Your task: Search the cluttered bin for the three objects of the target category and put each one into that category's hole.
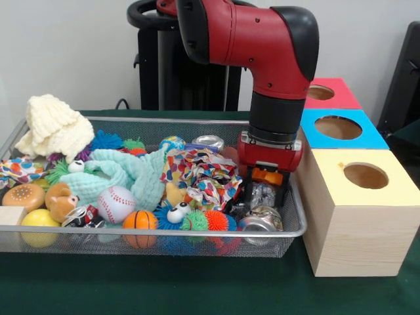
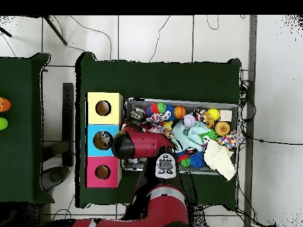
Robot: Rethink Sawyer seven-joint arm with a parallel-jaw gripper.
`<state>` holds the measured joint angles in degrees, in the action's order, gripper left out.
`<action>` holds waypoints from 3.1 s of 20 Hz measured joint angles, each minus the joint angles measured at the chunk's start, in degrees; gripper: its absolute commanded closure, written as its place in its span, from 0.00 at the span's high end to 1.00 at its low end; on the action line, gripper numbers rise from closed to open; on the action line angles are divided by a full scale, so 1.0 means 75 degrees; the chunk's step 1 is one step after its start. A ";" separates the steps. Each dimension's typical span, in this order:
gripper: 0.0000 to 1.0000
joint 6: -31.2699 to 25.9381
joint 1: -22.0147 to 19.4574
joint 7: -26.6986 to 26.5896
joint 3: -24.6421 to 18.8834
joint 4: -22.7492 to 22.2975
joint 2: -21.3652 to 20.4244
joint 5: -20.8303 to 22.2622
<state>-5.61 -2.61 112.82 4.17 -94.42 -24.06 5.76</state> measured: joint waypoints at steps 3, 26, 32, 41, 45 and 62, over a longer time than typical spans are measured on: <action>1.00 -0.0016 -0.0164 0.0000 -0.0160 -0.0002 -0.0006 0.0157; 1.00 -0.0113 -0.0455 0.0000 -0.0439 0.0283 0.0241 0.0423; 1.00 -0.0116 -0.0381 0.0000 -0.0342 0.0547 0.0456 0.0426; 1.00 -0.0116 -0.0273 0.0000 -0.0225 0.0760 0.0603 0.0480; 1.00 -0.0112 -0.0271 0.0000 -0.0233 0.0724 0.0564 0.0577; 1.00 0.0145 -0.0926 0.0000 -0.0916 -0.0012 0.0076 0.1210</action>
<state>-4.52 -9.56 112.82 -2.70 -94.51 -23.48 14.84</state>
